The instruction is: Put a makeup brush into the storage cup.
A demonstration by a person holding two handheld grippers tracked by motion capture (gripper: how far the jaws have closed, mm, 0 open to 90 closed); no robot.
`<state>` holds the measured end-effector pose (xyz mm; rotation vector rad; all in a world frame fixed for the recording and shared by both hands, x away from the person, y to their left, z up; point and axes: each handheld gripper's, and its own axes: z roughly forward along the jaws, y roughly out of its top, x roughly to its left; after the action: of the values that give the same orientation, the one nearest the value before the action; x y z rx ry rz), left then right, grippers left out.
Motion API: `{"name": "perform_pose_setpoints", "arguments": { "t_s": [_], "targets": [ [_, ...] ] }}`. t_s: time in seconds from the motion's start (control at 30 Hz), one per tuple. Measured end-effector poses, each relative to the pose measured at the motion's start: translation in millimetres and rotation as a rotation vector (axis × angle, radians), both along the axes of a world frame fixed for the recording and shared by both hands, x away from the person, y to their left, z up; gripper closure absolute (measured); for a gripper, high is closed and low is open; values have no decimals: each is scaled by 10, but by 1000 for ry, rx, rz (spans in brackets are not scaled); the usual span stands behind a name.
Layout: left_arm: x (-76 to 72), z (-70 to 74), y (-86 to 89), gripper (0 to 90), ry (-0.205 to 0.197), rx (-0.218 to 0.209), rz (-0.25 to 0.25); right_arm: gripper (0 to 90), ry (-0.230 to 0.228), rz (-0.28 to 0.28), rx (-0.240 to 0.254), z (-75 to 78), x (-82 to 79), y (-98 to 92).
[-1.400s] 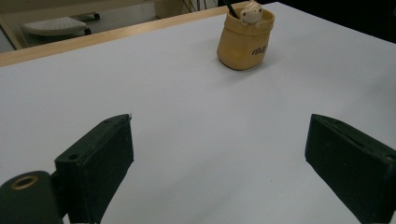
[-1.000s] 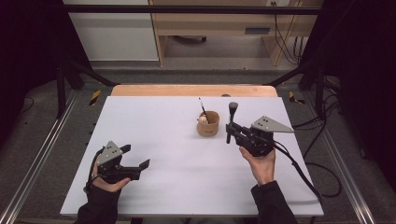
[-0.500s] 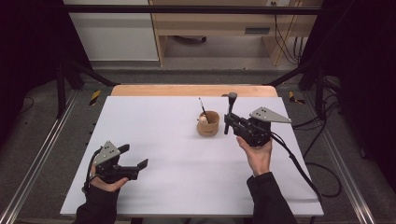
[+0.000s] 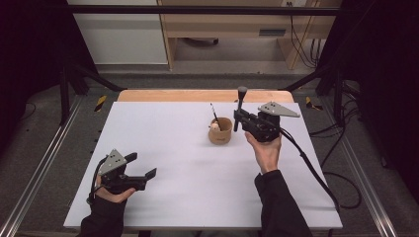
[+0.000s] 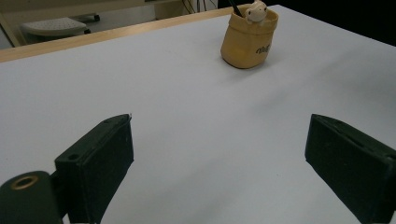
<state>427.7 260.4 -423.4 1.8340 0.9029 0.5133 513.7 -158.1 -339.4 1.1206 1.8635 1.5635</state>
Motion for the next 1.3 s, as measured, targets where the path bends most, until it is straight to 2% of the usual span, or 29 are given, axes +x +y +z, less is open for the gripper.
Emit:
{"name": "perform_pose_setpoints", "arguments": {
  "t_s": [0.8, 1.3],
  "targets": [
    [12, -13, 4, 73, 7, -12, -1, 791, 13, -53, 0, -69, 384, 112],
    [15, -16, 3, 73, 6, -10, -3, 791, 33, -66, -1, -213, 583, 198]
  ]
}}
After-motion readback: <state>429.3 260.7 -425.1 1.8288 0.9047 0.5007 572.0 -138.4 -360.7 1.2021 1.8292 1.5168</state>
